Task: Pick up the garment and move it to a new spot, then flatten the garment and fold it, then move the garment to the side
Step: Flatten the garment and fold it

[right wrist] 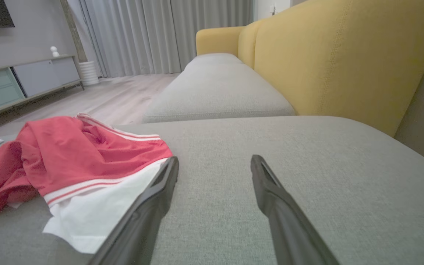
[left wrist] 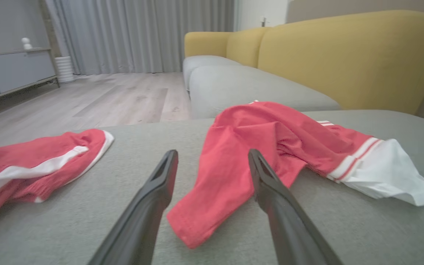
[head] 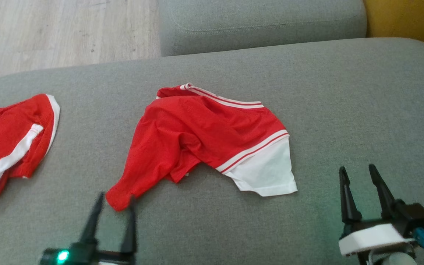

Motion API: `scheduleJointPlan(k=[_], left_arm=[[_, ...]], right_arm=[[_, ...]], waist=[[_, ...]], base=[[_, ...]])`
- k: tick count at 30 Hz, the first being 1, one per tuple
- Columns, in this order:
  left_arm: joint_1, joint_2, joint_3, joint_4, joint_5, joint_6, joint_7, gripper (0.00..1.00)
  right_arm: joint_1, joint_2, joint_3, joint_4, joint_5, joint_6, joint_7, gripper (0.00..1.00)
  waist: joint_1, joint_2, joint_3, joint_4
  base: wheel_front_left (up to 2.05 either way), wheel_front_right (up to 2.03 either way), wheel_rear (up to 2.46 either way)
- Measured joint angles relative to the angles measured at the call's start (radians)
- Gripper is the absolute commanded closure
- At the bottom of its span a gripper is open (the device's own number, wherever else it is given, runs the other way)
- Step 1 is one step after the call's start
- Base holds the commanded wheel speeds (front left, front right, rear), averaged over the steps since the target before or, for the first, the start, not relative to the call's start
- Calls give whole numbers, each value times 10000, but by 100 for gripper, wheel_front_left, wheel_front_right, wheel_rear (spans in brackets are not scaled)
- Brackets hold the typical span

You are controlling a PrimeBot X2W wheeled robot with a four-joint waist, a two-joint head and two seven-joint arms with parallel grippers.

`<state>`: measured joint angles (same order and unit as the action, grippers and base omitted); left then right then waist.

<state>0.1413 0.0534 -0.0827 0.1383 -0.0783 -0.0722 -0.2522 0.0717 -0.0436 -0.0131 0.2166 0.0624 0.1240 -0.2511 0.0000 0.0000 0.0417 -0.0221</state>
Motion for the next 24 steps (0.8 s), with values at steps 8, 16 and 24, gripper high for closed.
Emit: scheduleJointPlan(k=[8, 16, 24], left_arm=[[-693, 362, -911, 1160, 913, -209, 1099, 0], [-1800, 619, -926, 2299, 1095, -58, 1452, 0], [-2491, 656, -915, 3503, 1135, 107, 1049, 0]], right_arm=[[-961, -8, 1662, 215, 476, 0, 1053, 0], [-1738, -46, 2571, 1294, 529, 0, 2913, 0], [-2219, -44, 2617, 2161, 683, 0, 3214, 0]], waist=[[0, 0, 289, -59], [1, 0, 830, -87], [2, 0, 1312, -5]], base=[[0, 0, 0], [0, 0, 0], [0, 0, 0]])
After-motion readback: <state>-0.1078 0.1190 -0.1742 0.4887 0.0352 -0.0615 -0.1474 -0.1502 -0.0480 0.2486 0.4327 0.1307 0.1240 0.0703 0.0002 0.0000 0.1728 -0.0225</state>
